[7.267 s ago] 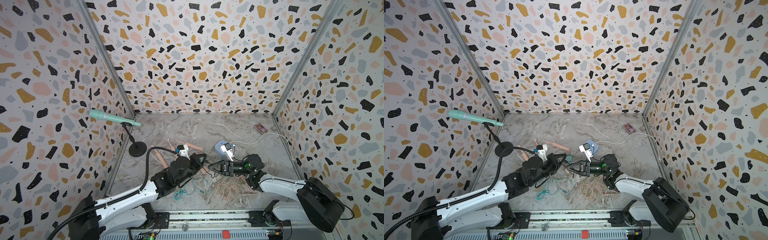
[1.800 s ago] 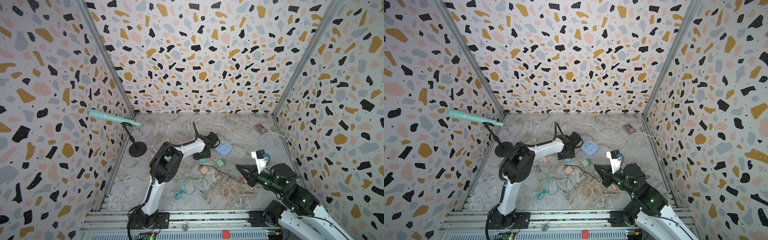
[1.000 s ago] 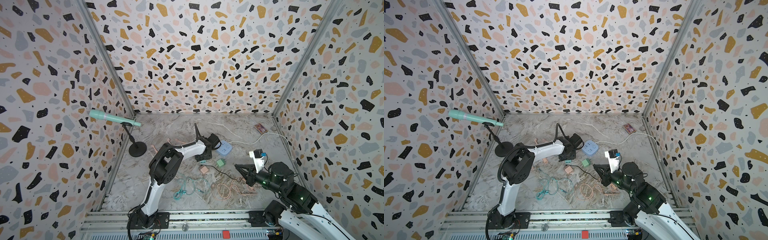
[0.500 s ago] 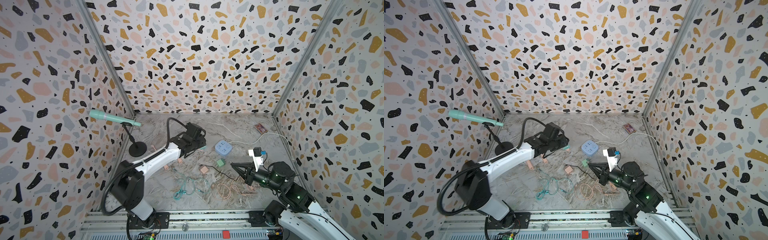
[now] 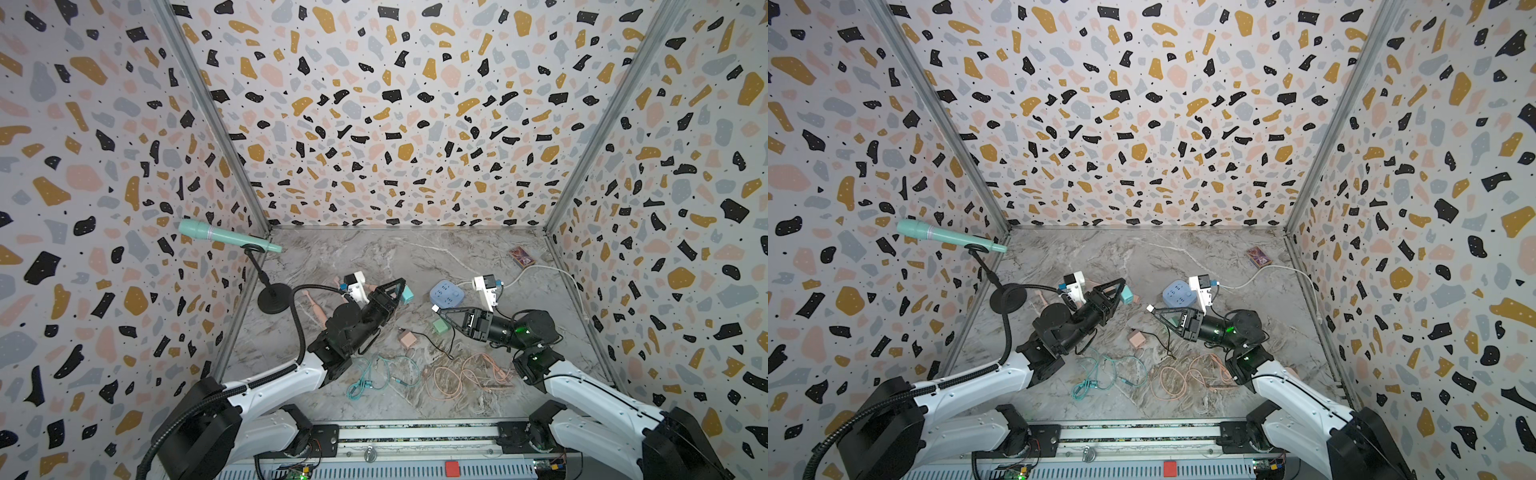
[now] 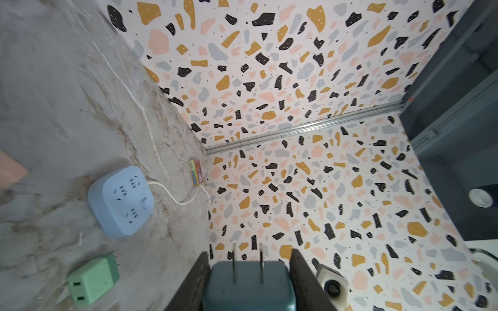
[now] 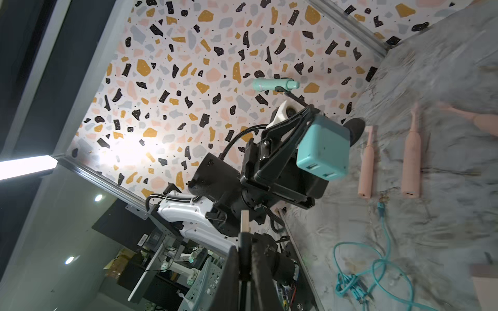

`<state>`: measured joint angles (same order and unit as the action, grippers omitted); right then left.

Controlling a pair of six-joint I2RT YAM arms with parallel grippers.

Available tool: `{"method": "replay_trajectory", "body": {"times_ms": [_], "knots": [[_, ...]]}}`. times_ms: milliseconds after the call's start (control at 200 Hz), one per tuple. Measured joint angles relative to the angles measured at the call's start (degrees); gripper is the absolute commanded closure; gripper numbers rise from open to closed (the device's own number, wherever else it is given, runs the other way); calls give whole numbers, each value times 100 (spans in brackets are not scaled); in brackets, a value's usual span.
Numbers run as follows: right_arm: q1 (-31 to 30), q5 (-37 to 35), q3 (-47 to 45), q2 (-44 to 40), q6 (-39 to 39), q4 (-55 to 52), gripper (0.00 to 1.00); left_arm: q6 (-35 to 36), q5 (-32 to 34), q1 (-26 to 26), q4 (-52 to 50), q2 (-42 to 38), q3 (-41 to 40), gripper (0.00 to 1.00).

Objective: Charge the electric toothbrush
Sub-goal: Insert the charging cable into the plug.

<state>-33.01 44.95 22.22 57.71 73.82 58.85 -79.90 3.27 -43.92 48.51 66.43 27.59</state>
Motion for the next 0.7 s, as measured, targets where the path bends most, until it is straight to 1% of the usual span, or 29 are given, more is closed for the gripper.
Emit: {"method": "replay_trajectory", "body": {"times_ms": [120, 270, 426, 546, 701], "knots": [[-234, -37, 13, 293, 334, 599, 100, -129, 356, -376, 955, -11, -203, 100], [-455, -229, 59, 326, 409, 654, 100, -212, 782, -699, 1759, 39, -452, 100], [-608, -446, 201, 321, 297, 402, 100, -229, 1126, -890, 2133, 184, -549, 100], [-748, -651, 297, 317, 164, 85, 100, -229, 1298, -999, 2347, 273, -549, 100], [-822, -837, 304, 348, 153, -66, 100, -225, 1517, -1156, 2623, 420, -549, 100]]}}
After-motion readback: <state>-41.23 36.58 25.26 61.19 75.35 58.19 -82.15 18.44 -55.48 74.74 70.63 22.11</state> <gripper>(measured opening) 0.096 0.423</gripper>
